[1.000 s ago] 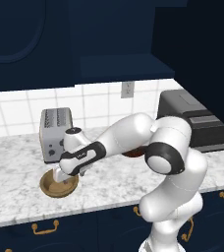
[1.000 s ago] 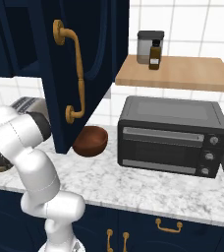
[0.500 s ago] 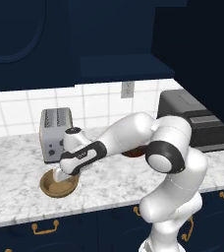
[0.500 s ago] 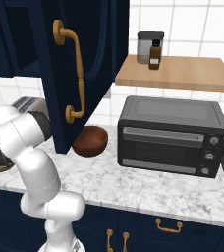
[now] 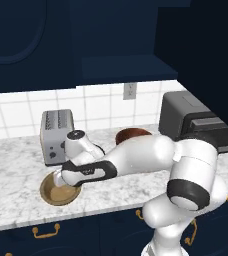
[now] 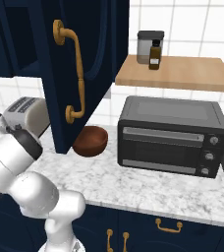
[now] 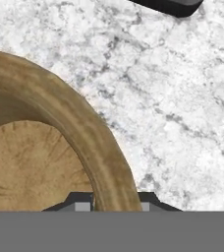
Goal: Pick up the bowls on the counter and stack them on top of one another in the open cabinet. Place the smaller bowl on top of the larger bowl.
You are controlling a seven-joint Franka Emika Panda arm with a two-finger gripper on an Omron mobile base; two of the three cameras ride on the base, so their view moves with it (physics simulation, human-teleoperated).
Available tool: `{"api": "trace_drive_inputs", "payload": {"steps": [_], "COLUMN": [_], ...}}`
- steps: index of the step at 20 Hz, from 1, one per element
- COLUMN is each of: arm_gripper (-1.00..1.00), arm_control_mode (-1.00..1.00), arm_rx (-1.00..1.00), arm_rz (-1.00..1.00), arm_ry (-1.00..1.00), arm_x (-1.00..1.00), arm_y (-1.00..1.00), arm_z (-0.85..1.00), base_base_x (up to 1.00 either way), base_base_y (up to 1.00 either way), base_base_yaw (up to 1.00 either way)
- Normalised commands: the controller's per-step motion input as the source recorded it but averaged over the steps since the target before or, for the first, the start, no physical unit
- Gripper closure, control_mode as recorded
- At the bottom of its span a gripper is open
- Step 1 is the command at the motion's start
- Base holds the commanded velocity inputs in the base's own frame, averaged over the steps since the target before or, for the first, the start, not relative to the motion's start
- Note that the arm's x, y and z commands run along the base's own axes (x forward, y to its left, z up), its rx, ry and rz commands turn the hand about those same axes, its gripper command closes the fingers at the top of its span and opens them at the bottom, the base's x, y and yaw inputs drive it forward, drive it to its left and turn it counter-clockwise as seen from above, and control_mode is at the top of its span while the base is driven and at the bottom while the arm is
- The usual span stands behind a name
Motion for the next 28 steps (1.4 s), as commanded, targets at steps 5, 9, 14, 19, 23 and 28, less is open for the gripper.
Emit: {"api": "trace_drive_inputs", "payload": {"steps": [5, 9, 14, 19, 23, 28], "arm_gripper": [1.0, 1.0, 1.0, 1.0, 1.0, 1.0], "arm_control_mode": [-1.0, -1.0, -1.0, -1.0, -1.0, -1.0], "arm_rx": [0.12, 0.1, 0.0, 0.0, 0.0, 0.0], "arm_rz": [-0.3, -0.32, -0.29, -0.39, -0.36, -0.32], "arm_ry": [-0.03, 0.0, 0.0, 0.0, 0.0, 0.01], "arm_x": [-0.32, -0.31, -0.17, -0.05, 0.0, 0.0], "arm_y": [-0.6, -0.55, -0.44, -0.64, -0.4, -0.54], "arm_z": [0.25, 0.36, 0.48, 0.4, 0.58, 0.6], "base_base_x": [0.0, 0.0, 0.0, 0.0, 0.0, 0.0], "base_base_y": [0.0, 0.0, 0.0, 0.0, 0.0, 0.0], "base_base_yaw": [0.0, 0.0, 0.0, 0.0, 0.0, 0.0]}}
